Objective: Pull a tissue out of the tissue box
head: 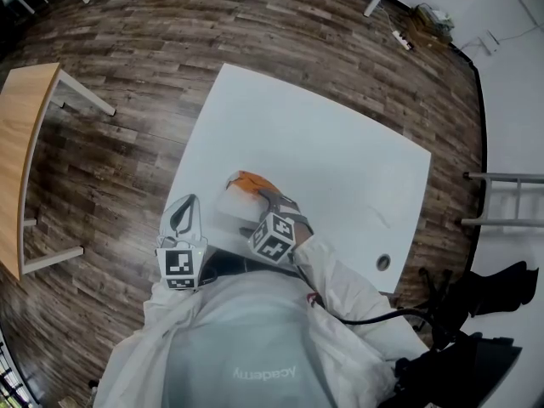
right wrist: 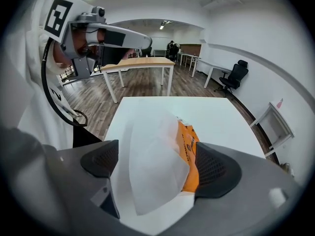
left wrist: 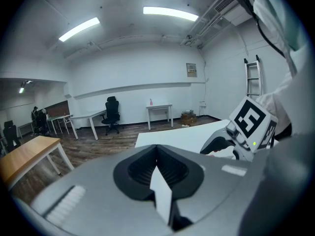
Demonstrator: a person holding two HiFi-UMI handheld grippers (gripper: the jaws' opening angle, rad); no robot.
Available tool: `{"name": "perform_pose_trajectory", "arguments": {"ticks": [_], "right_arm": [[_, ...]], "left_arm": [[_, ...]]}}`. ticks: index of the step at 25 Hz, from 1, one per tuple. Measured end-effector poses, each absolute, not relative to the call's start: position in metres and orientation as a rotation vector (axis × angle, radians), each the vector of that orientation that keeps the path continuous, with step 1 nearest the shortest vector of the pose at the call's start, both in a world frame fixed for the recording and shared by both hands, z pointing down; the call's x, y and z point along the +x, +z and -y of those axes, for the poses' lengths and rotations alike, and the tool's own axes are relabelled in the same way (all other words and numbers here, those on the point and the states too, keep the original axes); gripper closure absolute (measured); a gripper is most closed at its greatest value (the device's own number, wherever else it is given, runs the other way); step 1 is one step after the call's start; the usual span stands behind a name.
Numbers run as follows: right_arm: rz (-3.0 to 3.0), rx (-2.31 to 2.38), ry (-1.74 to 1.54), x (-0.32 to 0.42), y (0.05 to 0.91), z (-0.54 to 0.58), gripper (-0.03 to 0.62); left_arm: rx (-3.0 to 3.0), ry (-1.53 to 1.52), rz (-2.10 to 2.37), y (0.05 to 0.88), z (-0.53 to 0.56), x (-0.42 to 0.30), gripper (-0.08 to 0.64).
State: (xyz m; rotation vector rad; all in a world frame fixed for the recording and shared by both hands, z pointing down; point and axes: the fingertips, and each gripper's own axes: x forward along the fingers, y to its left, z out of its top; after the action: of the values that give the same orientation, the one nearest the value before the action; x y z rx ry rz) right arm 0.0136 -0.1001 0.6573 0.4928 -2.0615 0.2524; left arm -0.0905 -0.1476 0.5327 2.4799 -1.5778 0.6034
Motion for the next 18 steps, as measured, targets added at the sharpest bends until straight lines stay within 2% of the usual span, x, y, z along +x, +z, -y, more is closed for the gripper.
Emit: {"name": "perform_pose_trajectory", "arguments": {"ticks": [4, 6, 10, 18], "right_arm": [[2.049, 0.489, 0.253, 0.015, 0.659, 0.101, 0.157], [2.034, 0.482, 0.252, 0.016, 0.659, 0.102, 0.238], [2.015, 0.494, 0.24, 0.017, 0.659, 0.106, 0.325], [2.002, 0.504, 0.226, 0.017, 0.658, 0.111, 0.386]], "left_arm": [[2.467, 0.598, 1.589, 0.534, 0.144, -0.091, 0.56], [2.462, 0.593, 1.597, 0.532, 0.145, -0.093, 0.56], [2.442, 0.591, 1.61, 0.533, 0.143, -0.099, 0.56], [2.425, 0.571, 1.617, 0.533, 0.141, -0.102, 0.56]]}}
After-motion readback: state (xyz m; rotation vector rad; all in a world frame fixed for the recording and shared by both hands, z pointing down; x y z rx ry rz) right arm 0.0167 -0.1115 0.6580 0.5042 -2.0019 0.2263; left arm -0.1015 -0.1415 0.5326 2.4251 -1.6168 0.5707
